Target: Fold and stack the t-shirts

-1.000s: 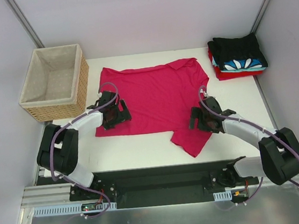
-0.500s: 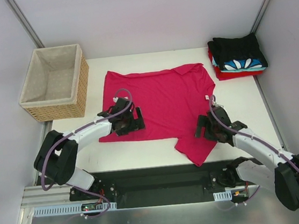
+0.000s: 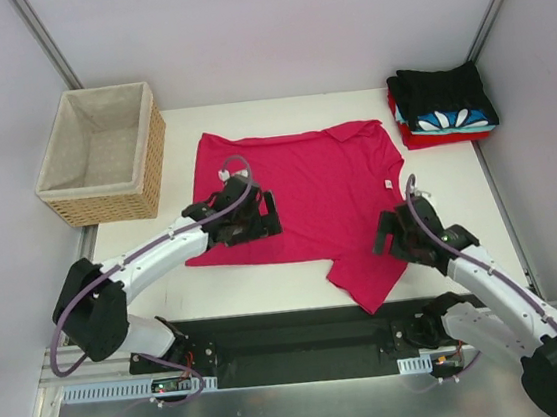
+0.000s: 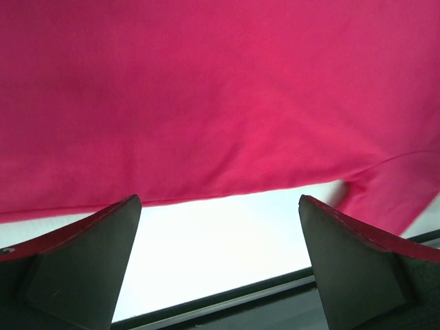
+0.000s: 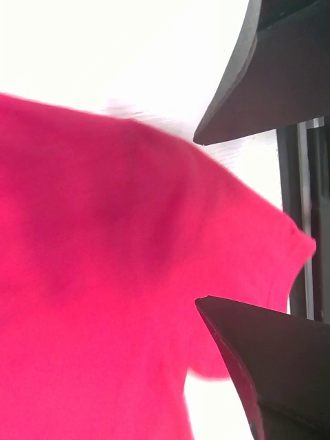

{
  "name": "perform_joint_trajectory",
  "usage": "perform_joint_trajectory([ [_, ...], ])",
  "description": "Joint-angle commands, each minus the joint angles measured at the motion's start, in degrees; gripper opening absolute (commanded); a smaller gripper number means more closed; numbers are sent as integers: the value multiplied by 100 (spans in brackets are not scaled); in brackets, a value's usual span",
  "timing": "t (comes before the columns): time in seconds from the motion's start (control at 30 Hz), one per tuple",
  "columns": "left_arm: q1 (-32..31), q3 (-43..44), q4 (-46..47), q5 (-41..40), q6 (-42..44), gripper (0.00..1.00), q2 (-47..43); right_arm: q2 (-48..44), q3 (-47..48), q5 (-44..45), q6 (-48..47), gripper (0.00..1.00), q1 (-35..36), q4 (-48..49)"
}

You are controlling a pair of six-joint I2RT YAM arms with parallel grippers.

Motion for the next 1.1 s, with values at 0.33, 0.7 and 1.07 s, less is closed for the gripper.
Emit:
perform_joint_trajectory([
  [0.33,177,1609,-1020,-857,767,99,-439,4001,4395,-467,-1306,96,-695,1517],
  [0.7,449,1318,-1002,-884,933,99,-484,6665,6839,-1215,-1324,58,-1004,1930],
  [1.07,827,1380,-932,-638,1022,99,-35,7905,8019,-1452,-1113,60,-1091,1490],
])
